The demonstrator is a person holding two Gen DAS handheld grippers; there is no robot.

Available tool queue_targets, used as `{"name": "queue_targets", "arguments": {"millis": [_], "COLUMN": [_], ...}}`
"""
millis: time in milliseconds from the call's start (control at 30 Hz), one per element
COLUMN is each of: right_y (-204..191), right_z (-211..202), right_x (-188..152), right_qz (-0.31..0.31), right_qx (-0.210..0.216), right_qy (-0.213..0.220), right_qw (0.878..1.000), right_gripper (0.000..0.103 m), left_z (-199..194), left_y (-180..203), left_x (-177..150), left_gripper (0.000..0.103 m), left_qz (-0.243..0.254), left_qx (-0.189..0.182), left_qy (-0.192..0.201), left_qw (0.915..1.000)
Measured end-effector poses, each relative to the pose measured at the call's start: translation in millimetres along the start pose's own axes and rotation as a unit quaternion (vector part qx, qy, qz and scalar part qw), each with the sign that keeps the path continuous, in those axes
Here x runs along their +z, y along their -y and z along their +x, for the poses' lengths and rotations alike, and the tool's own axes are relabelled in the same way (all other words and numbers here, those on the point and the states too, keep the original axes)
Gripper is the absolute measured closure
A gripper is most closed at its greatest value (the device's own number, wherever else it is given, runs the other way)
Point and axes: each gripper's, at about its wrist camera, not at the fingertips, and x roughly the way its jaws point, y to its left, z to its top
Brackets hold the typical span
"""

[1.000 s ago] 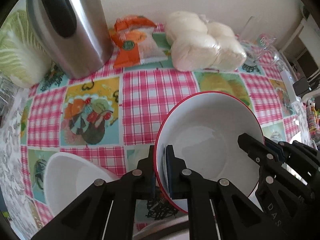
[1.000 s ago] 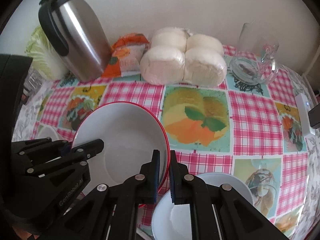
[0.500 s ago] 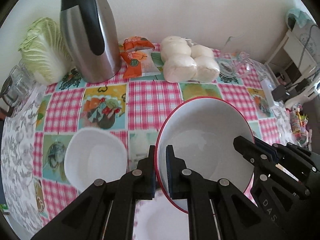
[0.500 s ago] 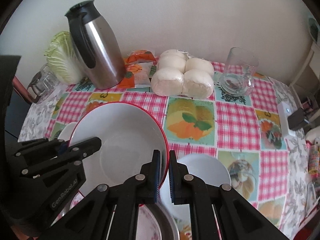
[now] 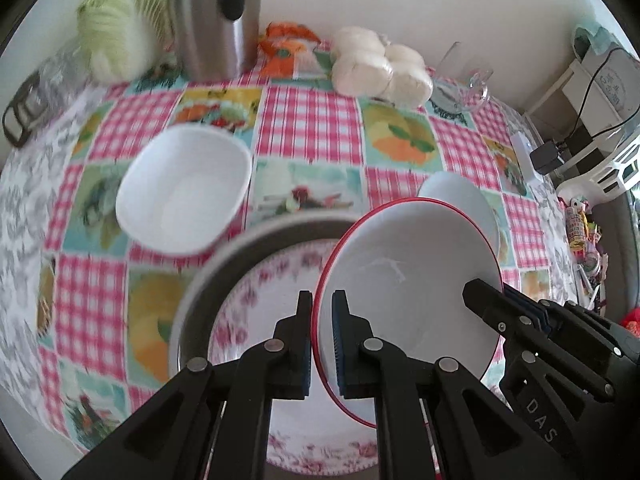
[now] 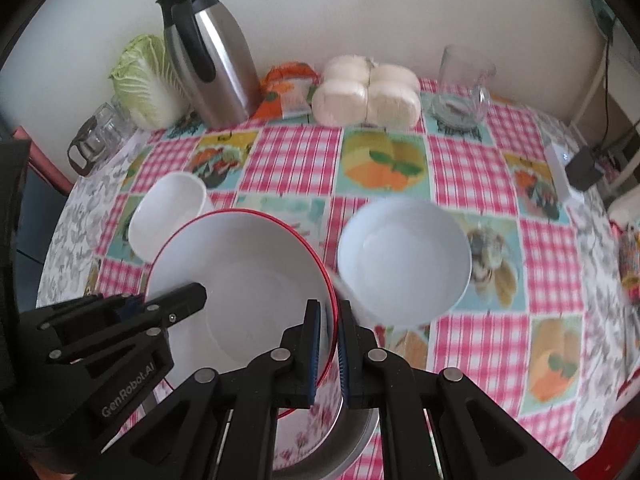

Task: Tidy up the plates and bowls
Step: 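Carry the red-rimmed bowl and lower it onto the floral plate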

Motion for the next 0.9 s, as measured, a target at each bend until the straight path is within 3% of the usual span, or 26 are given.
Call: {"name": "queue_targets", "arguments": {"millis": [300, 500, 900], "right_y": [-11, -19, -29], "right_z": [1, 4, 13], "right_x": [-26, -36, -37], "right_qz": [-0.004, -0.015, -0.036], "right_qx": [0.006, 0.004, -0.009], "right_qy": [-0.010, -0.018, -0.029], "right_qw": [1.000, 1.000, 0.999], "right_gripper": [0.094, 0.094, 0.094], "left_z": [-4, 2, 4], "left_y": [-12, -30, -43], "left_x": [-31, -48, -52], "left_gripper": [0.094, 0.094, 0.094], "left_qz": [-0.022, -0.062, -0.085], "left_qx": [-0.006, -0.038, -0.063], "left_qy": [0.013, 0.014, 0.038], "left_qw": [0.9997, 0.9972, 0.9937]}}
